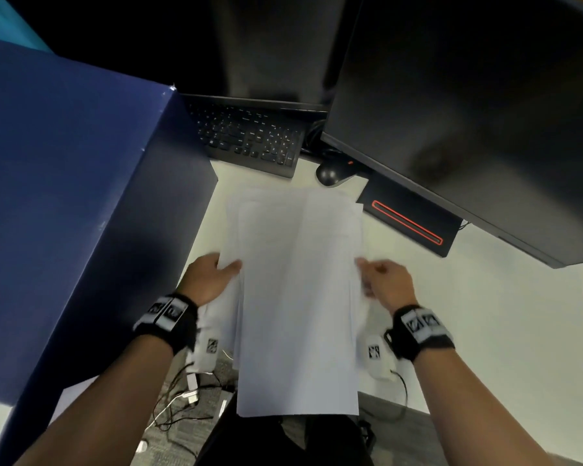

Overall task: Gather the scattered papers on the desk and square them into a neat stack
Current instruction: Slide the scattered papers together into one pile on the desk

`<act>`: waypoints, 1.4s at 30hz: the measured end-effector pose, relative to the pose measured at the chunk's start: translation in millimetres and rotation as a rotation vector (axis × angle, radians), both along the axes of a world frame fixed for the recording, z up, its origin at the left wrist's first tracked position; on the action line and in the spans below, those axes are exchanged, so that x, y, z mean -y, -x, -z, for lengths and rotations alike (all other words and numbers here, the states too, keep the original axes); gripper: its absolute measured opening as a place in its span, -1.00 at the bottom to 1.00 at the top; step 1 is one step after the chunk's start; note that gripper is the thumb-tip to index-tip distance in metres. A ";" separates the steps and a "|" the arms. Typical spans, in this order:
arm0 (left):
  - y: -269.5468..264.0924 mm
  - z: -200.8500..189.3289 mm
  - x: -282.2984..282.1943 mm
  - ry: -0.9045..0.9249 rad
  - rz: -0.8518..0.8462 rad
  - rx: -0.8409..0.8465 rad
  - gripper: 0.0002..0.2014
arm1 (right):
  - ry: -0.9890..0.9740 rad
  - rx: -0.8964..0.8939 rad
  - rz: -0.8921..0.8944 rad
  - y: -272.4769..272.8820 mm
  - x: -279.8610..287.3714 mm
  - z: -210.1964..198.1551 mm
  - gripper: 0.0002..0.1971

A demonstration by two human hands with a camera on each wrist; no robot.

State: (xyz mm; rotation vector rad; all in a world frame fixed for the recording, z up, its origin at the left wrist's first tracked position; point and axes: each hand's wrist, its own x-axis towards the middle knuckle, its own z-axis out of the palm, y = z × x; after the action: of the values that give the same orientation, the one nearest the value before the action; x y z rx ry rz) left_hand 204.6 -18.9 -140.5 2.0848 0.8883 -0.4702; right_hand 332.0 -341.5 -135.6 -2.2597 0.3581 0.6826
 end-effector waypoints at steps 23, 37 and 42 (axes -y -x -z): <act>84.9 -9.4 47.2 0.009 -0.019 -0.135 -0.77 | -0.035 -0.250 -0.104 84.1 19.8 6.8 -0.82; 13.9 -16.3 41.9 0.016 -0.200 -0.075 0.05 | 0.118 0.027 -0.114 44.7 -20.6 -3.0 -0.09; -6.6 1.6 54.9 0.120 -0.295 0.017 -0.26 | -0.077 -0.167 0.050 23.8 -56.5 9.6 -0.07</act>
State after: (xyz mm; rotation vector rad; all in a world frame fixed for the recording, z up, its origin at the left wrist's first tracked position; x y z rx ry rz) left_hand 211.2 -73.8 -142.1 1.8084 1.1085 -0.3387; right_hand 308.2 -285.0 -145.1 -2.1198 0.4592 0.8468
